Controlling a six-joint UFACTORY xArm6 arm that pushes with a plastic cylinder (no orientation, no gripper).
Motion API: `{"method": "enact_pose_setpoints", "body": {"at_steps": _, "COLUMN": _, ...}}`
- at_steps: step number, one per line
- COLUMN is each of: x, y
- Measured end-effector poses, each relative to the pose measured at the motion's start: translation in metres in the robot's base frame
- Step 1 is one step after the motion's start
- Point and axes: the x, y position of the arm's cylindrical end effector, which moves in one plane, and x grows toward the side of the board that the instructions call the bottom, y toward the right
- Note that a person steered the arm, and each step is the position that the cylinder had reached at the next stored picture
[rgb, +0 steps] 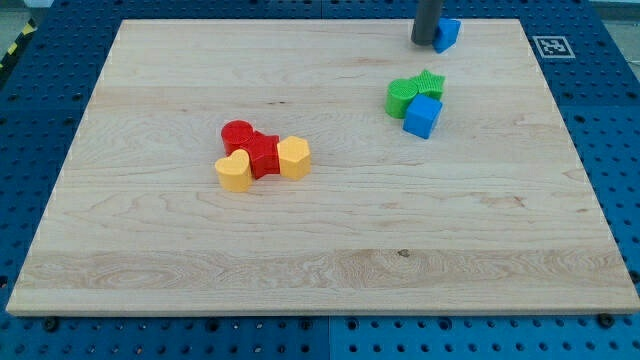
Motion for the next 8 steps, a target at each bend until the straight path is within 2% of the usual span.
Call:
{"method": "enact_pose_setpoints", "body": {"at_steps": 1, "x": 0.016, "y": -0.045}}
{"method": "enact_pose_setpoints", "body": {"at_steps": 4, "x": 0.15, "y": -0.086}}
{"method": "enact_pose_setpoints", "body": {"at_steps": 6, "x": 0.157, "y": -0.086}}
{"method": "enact_pose_setpoints", "body": {"at_steps": 8, "x": 0.138, "y": -0.051}}
